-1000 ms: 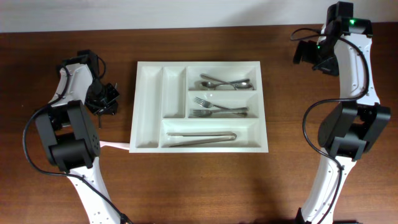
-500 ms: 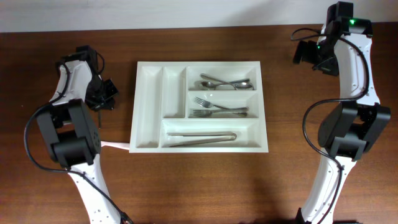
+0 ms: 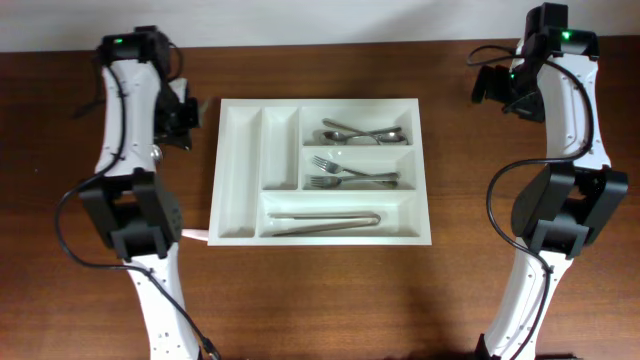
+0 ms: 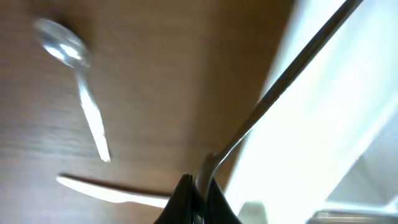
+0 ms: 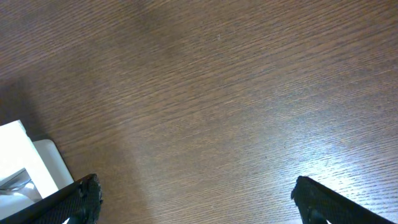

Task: Pack container
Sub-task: 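Place the spoon with the left gripper in the left narrow compartment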

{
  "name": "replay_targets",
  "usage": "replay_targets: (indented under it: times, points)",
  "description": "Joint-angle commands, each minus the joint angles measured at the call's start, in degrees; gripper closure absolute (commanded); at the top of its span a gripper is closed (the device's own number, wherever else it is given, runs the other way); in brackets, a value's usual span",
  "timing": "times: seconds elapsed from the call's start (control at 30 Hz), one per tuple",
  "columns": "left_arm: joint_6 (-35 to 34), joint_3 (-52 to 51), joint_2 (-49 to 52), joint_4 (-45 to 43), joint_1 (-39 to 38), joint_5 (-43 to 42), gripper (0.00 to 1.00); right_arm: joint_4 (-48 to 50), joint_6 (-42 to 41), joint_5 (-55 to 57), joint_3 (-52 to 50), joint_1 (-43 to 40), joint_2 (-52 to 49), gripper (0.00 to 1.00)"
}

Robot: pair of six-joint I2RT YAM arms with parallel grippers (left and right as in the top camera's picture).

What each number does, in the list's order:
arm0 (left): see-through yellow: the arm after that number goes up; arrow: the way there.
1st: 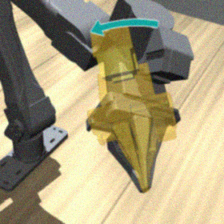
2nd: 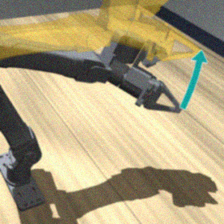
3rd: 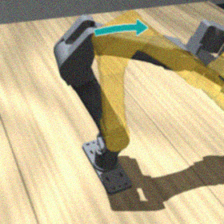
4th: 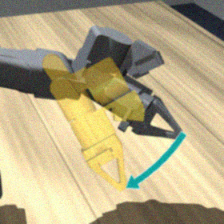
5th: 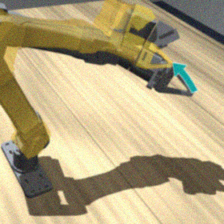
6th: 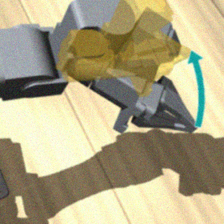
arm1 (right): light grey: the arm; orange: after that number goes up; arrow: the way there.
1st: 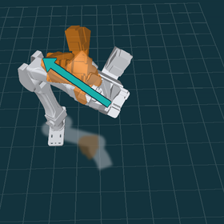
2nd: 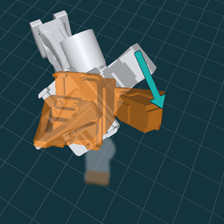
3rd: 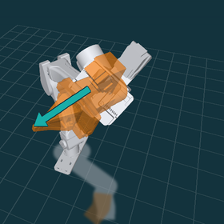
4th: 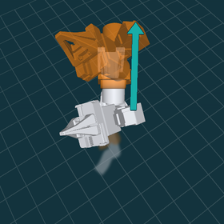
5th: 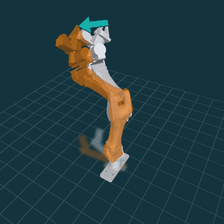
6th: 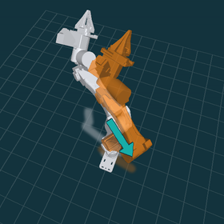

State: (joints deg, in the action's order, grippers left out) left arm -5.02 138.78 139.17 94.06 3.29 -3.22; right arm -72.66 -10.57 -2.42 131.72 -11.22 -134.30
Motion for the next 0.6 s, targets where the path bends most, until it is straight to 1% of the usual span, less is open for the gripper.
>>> replay_targets:
  times: [0.0,0.1,0.17,0.2,0.43,0.57]
  points:
    - [2.8,1.0,-0.3,2.7,-3.8,-1.1,0.98,0.0,-0.7,0.1,0.9,-0.1,2.1,0.01]
    - [2.8,1.0,-0.3,2.7,-6.8,-1.0,0.98,0.0,-0.7,0.1,0.9,-0.1,2.1,0.01]
    - [1.1,1.0,-0.3,2.6,-8.4,-0.8,0.98,0.0,-0.7,0.1,0.9,-0.1,2.1,0.01]
    - [-0.8,1.0,-0.3,2.7,-9.4,0.3,0.98,0.0,-0.7,0.1,0.9,-0.1,2.1,0.01]
    - [-6.6,0.9,-0.3,2.6,-10.4,3.8,0.98,0.0,-0.7,0.1,0.9,-0.1,2.1,0.01]
    - [-11.1,0.9,-0.2,2.6,-10.3,7.3,0.98,0.0,-0.7,0.1,0.9,-0.1,2.1,0.01]
